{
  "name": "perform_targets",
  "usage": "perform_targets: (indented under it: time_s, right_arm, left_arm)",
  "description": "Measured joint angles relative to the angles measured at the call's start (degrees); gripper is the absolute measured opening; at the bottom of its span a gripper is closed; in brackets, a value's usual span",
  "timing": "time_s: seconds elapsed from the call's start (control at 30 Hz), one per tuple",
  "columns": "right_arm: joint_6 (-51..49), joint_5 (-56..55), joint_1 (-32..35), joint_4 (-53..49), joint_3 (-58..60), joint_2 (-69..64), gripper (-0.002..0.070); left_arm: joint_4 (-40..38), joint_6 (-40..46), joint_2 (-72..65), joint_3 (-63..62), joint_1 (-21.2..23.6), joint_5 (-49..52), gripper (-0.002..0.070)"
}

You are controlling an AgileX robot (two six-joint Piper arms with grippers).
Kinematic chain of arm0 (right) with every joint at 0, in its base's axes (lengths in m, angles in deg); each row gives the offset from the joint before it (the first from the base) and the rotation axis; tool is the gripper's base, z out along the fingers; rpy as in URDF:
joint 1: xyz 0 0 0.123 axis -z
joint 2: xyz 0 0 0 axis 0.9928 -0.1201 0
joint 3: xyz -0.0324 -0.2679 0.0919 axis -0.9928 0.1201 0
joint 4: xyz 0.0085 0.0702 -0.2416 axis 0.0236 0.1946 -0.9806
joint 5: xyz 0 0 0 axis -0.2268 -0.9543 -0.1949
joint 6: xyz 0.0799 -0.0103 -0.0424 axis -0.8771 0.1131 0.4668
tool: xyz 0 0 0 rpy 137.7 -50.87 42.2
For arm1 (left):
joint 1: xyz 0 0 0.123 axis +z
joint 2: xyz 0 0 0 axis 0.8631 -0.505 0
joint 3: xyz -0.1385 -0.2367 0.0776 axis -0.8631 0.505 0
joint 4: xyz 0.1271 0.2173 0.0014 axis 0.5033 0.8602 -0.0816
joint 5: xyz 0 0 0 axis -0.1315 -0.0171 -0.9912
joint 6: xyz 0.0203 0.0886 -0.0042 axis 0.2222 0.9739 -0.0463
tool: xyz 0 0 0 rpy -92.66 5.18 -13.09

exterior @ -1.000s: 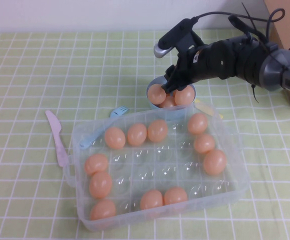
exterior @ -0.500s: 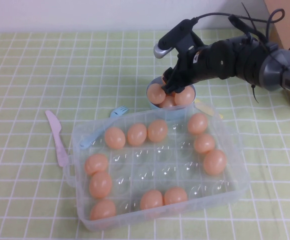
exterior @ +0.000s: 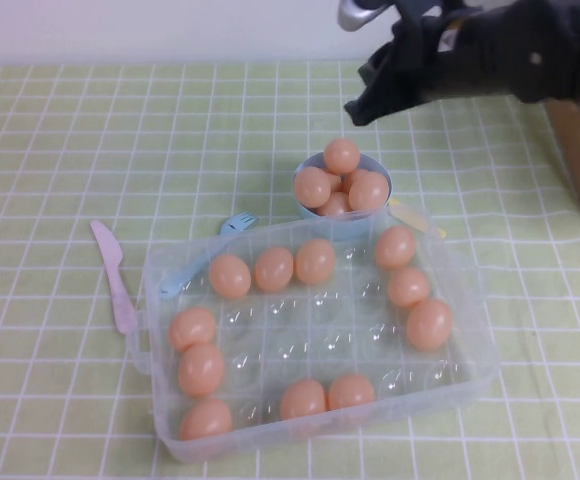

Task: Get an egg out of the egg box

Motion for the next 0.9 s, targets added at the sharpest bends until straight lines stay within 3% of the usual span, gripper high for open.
perform_targets:
  time_s: [0.1, 0.33, 0.63, 0.9]
  right_arm:
    - [-0.5, -5.1, 0.0, 0.5, 10.6, 7.8, 0.0]
    - [-0.7, -20.0, 0.0, 0.5, 34.0, 26.5, -0.0015]
    - [-0.7, -8.6, 0.2, 0.6, 45.2, 47.7, -0.0016]
    - [-0.7, -9.9, 0.5, 0.6, 56.5, 59.2, -0.0017]
  left_arm:
    - [0.0, 0.0, 0.0, 0.0, 0.0, 0.0, -0.0004]
    - [0.0, 0.0, 0.0, 0.0, 0.0, 0.0, -0.0004]
    - [0.0, 0.0, 0.0, 0.0, 0.0, 0.0, -0.0004]
    - [0.0, 0.0, 0.0, 0.0, 0.0, 0.0, -0.0004]
